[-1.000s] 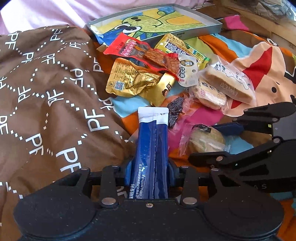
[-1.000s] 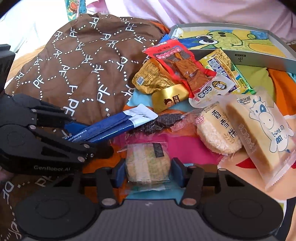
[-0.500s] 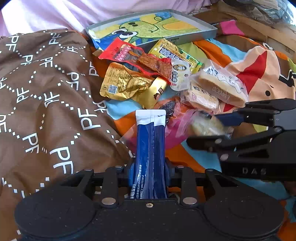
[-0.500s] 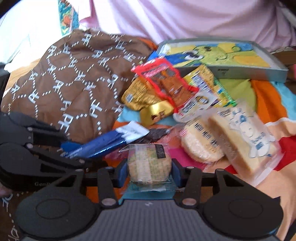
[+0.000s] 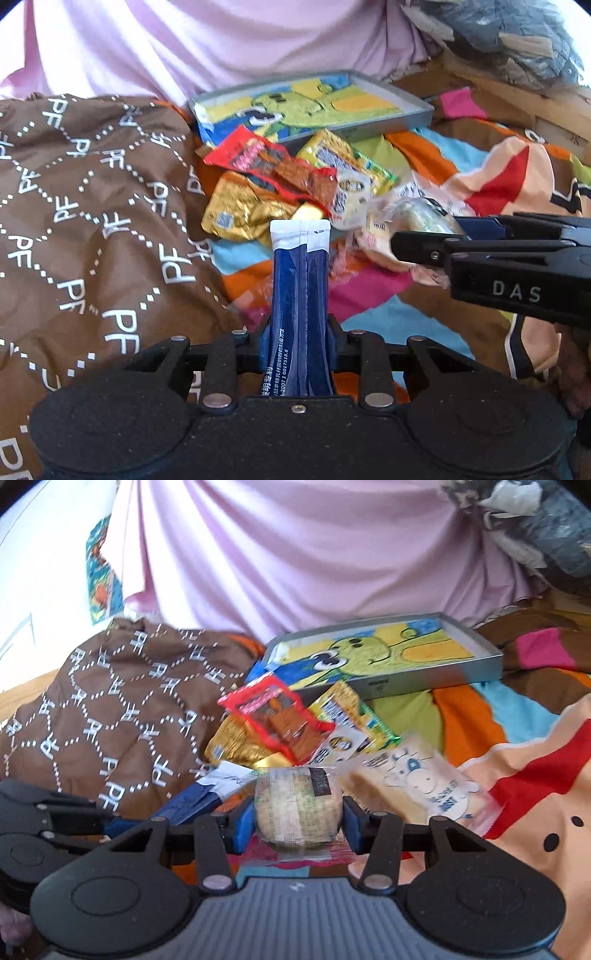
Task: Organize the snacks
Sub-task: 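Carry the blue packs and round cake into the grey tray with both tools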
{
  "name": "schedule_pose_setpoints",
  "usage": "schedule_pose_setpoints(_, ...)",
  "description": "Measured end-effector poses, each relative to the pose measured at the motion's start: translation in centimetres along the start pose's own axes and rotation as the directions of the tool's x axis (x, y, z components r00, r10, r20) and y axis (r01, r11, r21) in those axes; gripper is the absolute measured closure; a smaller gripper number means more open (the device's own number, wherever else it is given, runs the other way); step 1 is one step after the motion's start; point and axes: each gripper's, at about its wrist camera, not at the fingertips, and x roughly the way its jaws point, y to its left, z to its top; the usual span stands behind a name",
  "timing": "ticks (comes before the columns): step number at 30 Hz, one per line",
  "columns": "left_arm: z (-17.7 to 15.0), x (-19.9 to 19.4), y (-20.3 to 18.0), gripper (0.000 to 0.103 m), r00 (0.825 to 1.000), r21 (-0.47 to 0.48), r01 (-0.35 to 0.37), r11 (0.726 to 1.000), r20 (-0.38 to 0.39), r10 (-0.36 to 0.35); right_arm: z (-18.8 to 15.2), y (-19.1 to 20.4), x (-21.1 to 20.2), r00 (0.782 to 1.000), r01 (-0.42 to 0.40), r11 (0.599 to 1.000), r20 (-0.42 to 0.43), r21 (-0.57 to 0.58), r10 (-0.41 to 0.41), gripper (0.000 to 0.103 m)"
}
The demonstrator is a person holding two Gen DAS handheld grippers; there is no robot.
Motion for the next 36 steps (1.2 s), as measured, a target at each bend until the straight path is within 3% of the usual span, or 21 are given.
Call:
schedule_pose_setpoints(3, 0.5, -0.3, 0.2, 0.072, 0.999, -0.022, -0.029, 0.999, 0.03, 0.029, 0.0, -0.5, 0.0, 1.0, -0.002, 1.0, -0.011, 0.017, 0.002, 0.05)
schedule_pose_setpoints(9, 2.2, 0.1, 1.1, 0.072, 0.998, -0.16, -0.061, 0.985, 0.023, 0.065, 0.3, -2.0, -0.8, 1.0, -0.024, 1.0, -0.01, 0.017, 0.024, 0.05)
schedule_pose_setpoints(16, 6.9, 0.2, 0.8, 0.072, 0.987, -0.203, -0.066, 0.977, 0.133, 0.095, 4.4, -5.5, 0.2, 0.999, -0.03, 0.999, 0.035, -0.023, 0.031, 0.05)
schedule_pose_setpoints(20, 12.0, 2.8, 1.0, 0.072, 0.98, -0.225, -0.056, 0.973, 0.175, 0.097, 8.5, -7.5, 3.4, 0.998, -0.02, 0.996, 0.055, -0.083, 0.024, 0.05)
schedule_pose_setpoints(23, 16.0, 5.2, 1.5, 0.072, 0.973, -0.226, -0.066, 0.972, 0.202, 0.113, 11.5, -9.0, 6.5, 0.997, -0.011, 0.998, 0.07, -0.061, 0.016, 0.05)
schedule_pose_setpoints(27, 20.8, 9.2, 2.3, 0.071, 0.965, -0.215, -0.082, 0.973, 0.226, 0.131, 14.6, -9.9, 10.9, 0.993, 0.043, 0.996, 0.112, -0.08, -0.034, 0.05)
schedule_pose_setpoints(31, 23.4, 13.3, 2.9, 0.071, 0.969, -0.227, -0.097, 0.969, 0.201, 0.144, 15.8, -10.1, 15.1, 0.993, 0.082, 0.99, 0.099, -0.11, -0.072, 0.05)
schedule_pose_setpoints(36, 23.9, 16.9, 3.2, 0.071, 0.977, -0.252, -0.111, 0.961, 0.149, 0.152, 15.5, -10.4, 17.9, 0.993, 0.098, 0.991, 0.079, -0.091, -0.091, 0.05)
